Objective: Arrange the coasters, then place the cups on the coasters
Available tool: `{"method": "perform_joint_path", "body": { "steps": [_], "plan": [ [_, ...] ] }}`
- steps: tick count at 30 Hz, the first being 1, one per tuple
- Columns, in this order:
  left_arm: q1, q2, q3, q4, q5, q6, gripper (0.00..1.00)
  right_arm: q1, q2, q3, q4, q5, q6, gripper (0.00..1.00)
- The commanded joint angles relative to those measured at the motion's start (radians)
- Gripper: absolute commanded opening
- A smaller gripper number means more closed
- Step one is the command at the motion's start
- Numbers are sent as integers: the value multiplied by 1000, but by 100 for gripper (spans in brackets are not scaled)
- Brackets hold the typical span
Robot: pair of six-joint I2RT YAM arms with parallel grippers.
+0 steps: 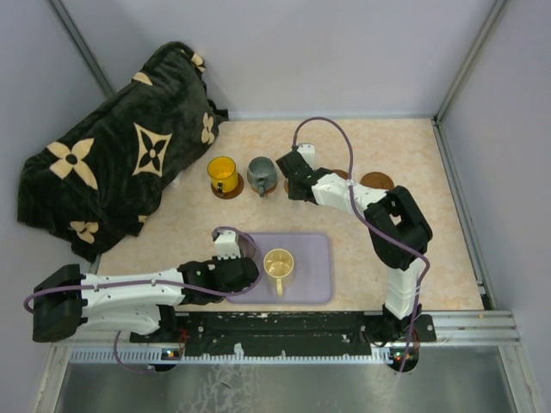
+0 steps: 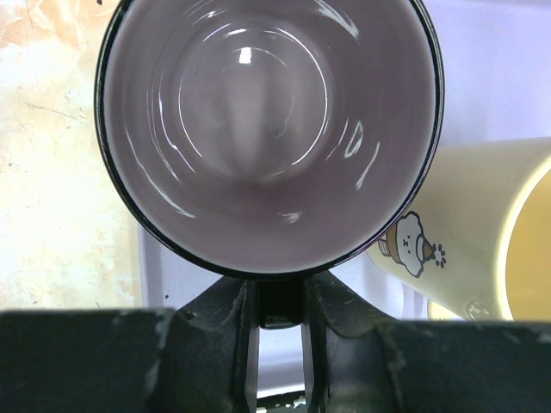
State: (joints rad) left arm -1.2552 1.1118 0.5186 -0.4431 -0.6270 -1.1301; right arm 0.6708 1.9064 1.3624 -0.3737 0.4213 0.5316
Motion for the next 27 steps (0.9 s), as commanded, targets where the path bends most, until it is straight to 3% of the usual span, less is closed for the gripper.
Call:
{"method": "perform_joint_path", "body": {
  "steps": [1,11,27],
  "plan": [
    [-3,37,-37,-94,82,-36,20,-5,-42,24,26,27,11,29],
    [-4,45,-34,-93,81,-39,20,-4,-38,29,24,19,9,47],
    [-4,49,-32,-98,84,-41,20,16,-62,27,9,45,5,64]
  ]
}}
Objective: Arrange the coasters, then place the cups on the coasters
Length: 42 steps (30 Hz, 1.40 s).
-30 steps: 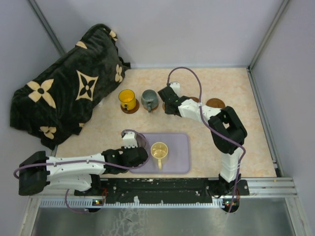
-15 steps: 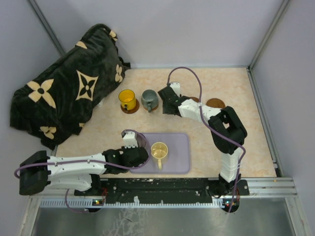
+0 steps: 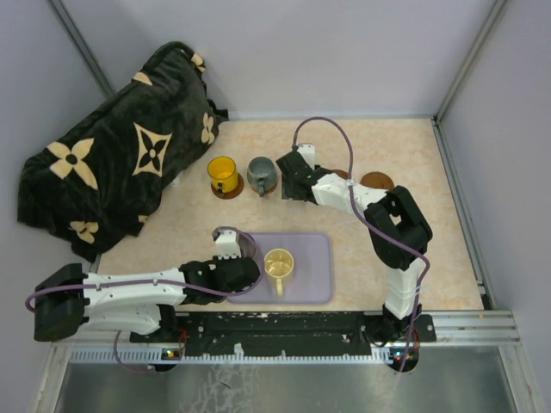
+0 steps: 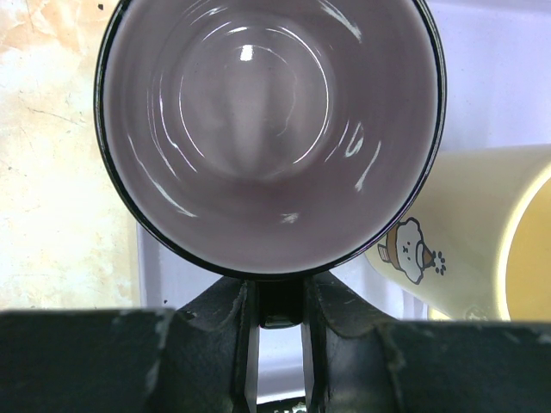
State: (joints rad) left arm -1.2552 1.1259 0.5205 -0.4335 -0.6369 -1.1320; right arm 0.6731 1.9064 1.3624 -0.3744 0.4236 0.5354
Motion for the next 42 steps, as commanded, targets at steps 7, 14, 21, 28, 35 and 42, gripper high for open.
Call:
{"method": "perform_joint_path", "body": {
  "steps": [7,14,21,28,35,42],
  "plan": [
    [-3,39,-28,-108,92,-34,20,52,-153,-4,-15,75,24,74],
    [-3,33,-23,-119,78,-30,20,149,-340,-97,-116,143,101,75],
    [-3,-5,-38,-132,74,-34,20,294,-599,-282,-229,114,209,74],
    [-5,3,-35,-128,81,-26,16,455,-740,-353,-352,77,331,64],
    [-5,38,35,-171,102,-3,14,631,-685,-324,-419,102,447,63],
    [-6,-9,82,-253,99,-6,14,725,-578,-318,-407,120,499,60]
  ]
}}
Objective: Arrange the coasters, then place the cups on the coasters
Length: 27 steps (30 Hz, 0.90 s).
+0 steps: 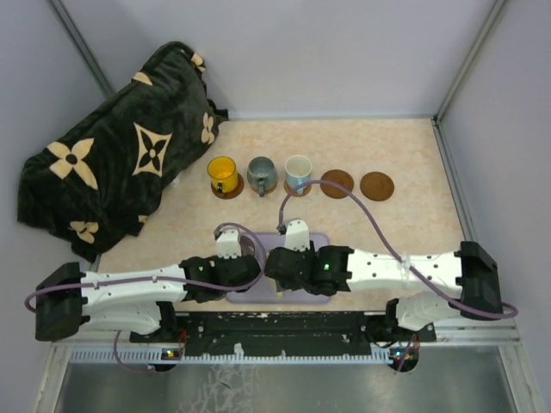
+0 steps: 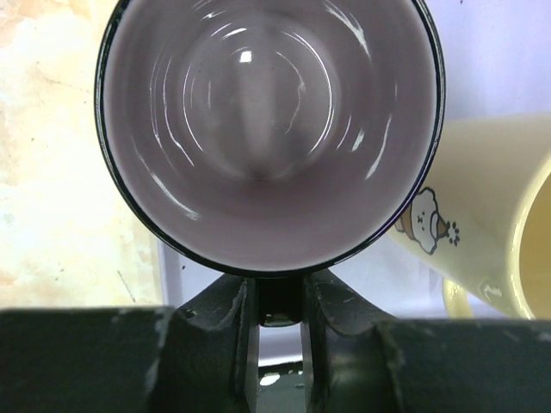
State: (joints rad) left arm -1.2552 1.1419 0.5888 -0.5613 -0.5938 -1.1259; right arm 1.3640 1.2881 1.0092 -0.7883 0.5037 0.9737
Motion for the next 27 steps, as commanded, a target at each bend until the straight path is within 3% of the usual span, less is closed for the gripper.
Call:
{"method": "perform_joint_path", "body": {
  "steps": [1,18,27],
  "plan": [
    [-5,-37,16,-132,55,-13,14,41,48,34,14,37,62,59],
    [-6,-65,25,-143,65,0,13,53,211,78,67,41,41,54],
    [-6,-82,14,-126,63,-6,25,53,292,94,45,53,73,49]
  ]
}}
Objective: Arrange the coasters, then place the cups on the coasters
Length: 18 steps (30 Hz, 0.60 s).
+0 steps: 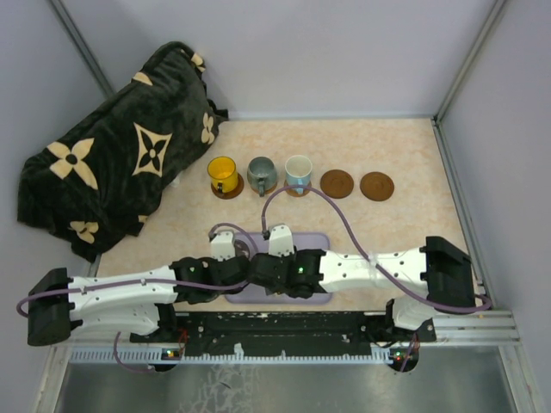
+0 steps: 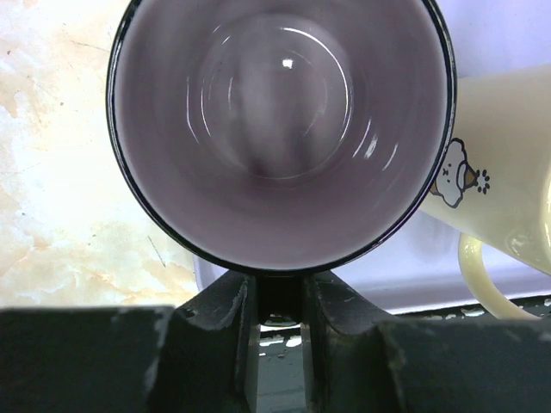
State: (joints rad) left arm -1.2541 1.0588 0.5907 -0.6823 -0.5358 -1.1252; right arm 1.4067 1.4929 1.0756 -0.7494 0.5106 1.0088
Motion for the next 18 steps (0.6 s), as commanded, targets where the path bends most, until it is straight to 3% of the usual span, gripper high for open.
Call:
{"method": "perform_joint_path", "body": {
  "steps": [1,4,18],
  "plan": [
    [-8,-1,10,-4,5,-7,28,11,92,25,4,42,41,49],
    [-7,-3,12,1,3,-7,36,11,101,24,-4,30,53,46],
    [-9,-8,23,33,-4,12,42,10,130,10,-33,4,95,40]
  ]
}}
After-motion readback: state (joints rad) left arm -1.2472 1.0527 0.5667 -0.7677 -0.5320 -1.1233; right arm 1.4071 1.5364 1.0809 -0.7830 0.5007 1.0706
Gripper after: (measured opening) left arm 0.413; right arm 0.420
